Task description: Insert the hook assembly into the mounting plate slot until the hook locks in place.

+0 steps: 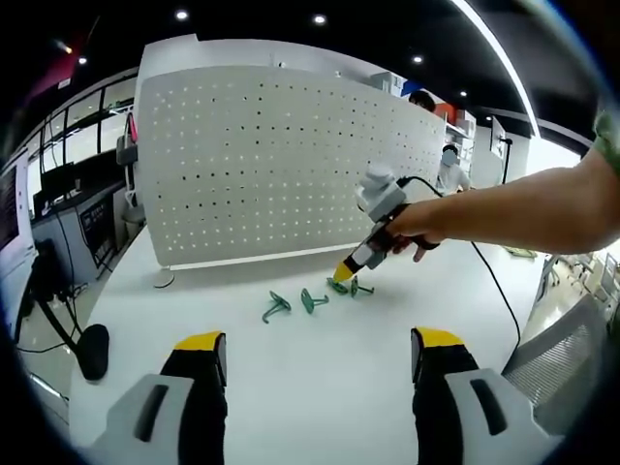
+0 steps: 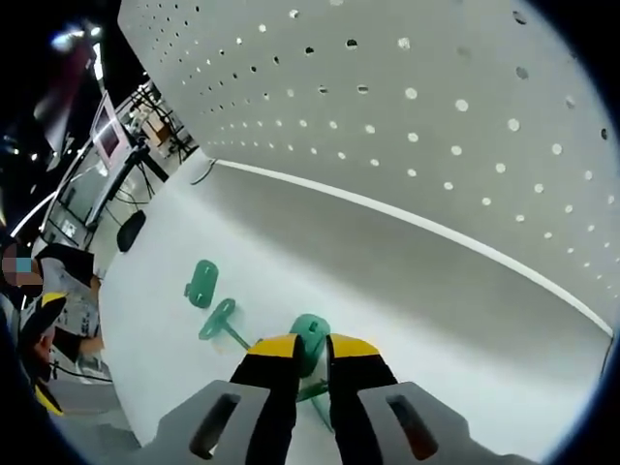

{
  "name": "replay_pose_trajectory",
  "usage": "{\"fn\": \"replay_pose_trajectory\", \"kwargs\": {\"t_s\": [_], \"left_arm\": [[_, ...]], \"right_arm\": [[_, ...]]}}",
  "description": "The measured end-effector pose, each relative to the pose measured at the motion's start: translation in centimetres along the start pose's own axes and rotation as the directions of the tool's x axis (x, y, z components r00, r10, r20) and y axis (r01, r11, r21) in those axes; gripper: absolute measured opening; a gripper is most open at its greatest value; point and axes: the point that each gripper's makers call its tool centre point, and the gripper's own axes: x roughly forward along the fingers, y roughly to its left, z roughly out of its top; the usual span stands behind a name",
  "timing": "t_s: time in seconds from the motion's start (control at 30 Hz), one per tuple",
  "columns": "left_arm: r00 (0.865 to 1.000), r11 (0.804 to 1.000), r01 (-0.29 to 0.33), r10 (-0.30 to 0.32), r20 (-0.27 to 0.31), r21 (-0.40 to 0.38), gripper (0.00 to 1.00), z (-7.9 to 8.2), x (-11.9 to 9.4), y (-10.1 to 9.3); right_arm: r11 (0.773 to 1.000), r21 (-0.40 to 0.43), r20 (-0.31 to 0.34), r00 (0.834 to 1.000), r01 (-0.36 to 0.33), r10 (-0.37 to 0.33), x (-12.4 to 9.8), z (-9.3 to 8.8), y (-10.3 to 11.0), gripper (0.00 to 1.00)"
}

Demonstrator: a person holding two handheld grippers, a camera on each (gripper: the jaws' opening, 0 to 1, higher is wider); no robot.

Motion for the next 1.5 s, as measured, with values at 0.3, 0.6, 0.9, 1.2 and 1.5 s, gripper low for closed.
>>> {"fn": "replay_pose_trajectory", "kwargs": {"t_s": [0.3,0.6,0.9,1.2,1.5], "left_arm": [[1.0,1.0,-0.001,0.001,0.002,-0.001,0.8,0.1,0.0,0.1],[1.0,1.0,-0.001,0.001,0.0,0.001,0.79,0.0,0.0,0.1],[1.0,1.0,0.0,0.0,-0.002,0.001,0.78,0.0,0.0,0.0],[1.0,1.0,0.0,0.0,0.002,0.002,0.78,0.1,-0.1,0.0],[1.0,1.0,0.004,-0.004,0.002,0.009,0.78,0.1,-0.1,-0.2]], "right_arm": [[1.0,0.005,0.002,1.0,-0.007,0.007,0.1,0.1,0.2,0.06],[1.0,0.006,0.002,1.0,-0.014,0.014,0.0,0.0,0.4,0.02],[1.0,0.01,0.003,1.0,-0.015,0.015,0.0,0.0,0.4,0.02],[1.0,-0.003,0.026,1.0,-0.012,0.012,-0.3,0.3,0.6,0.02],[1.0,-0.008,0.06,0.998,-0.009,0.009,-1.1,1.1,0.8,0.02]]}}
